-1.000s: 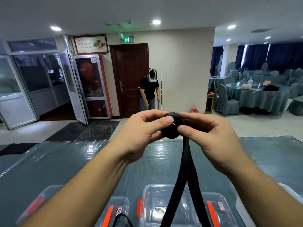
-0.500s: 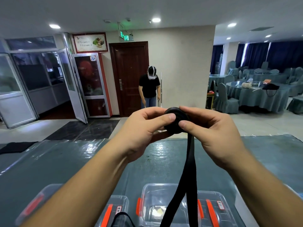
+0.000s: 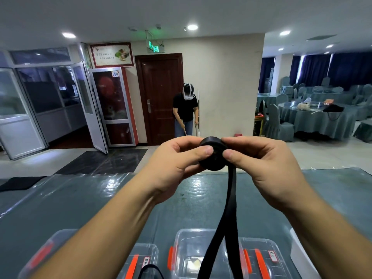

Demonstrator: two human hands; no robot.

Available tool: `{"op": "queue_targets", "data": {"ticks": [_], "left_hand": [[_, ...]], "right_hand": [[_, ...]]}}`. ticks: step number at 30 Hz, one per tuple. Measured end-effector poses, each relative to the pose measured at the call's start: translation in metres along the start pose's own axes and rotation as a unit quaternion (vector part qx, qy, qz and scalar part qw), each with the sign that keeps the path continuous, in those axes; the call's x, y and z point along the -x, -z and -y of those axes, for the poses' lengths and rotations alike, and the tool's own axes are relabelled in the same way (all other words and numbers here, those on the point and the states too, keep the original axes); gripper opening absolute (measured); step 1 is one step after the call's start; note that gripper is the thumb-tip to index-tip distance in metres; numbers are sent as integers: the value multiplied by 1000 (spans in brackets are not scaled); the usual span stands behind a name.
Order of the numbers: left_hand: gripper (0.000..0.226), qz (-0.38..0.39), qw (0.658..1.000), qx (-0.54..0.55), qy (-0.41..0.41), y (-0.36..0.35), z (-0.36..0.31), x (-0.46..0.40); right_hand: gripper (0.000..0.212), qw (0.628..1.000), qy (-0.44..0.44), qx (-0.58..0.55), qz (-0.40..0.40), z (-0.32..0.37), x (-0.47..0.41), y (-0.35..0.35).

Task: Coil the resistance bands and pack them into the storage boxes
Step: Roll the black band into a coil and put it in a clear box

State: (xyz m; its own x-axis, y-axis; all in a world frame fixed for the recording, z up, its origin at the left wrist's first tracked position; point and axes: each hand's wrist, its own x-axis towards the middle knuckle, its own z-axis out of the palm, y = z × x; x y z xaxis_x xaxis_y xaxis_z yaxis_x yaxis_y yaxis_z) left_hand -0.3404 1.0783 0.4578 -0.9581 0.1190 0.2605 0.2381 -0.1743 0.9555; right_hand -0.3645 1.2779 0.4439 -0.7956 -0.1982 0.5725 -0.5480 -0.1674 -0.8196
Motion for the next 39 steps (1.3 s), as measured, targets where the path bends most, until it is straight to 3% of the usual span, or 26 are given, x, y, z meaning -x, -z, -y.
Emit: {"op": "queue_targets", "data": {"ticks": [5, 11, 17, 19, 23, 25, 29, 35, 37, 39], "left_hand": [[34, 14, 997, -71, 7, 3, -6, 1], [26, -18, 1000, -13, 5, -2, 4, 2], [29, 13, 976, -216, -2, 11, -5, -1], [38, -10, 982, -185, -25, 13, -7, -3], [34, -27, 999, -33, -19, 8, -1, 0], [25, -9, 999, -47, 10, 10, -1, 3], [21, 55, 976, -210, 10, 16, -11, 5], [38, -1, 999, -40, -13, 12, -6, 5], [36, 5, 999, -44, -4, 12, -5, 6], [32, 24, 991, -128, -13, 17, -8, 6]], "right_hand": [[35, 999, -17, 36, 38, -3, 0, -1], [45, 999, -28, -9, 25, -9, 3, -4], [39, 988, -47, 89, 115, 0, -3, 7], [40, 995, -33, 58, 71, 0, -2, 3], [40, 1000, -8, 9, 4, -5, 4, -3], [39, 999, -14, 41, 24, -5, 4, -1], [38, 985, -34, 124, 117, 2, 0, 1], [46, 998, 8, 35, 45, 2, -1, -10], [45, 997, 9, 51, 51, 1, -1, -10], [43, 992, -9, 90, 90, 4, -4, -7]]}}
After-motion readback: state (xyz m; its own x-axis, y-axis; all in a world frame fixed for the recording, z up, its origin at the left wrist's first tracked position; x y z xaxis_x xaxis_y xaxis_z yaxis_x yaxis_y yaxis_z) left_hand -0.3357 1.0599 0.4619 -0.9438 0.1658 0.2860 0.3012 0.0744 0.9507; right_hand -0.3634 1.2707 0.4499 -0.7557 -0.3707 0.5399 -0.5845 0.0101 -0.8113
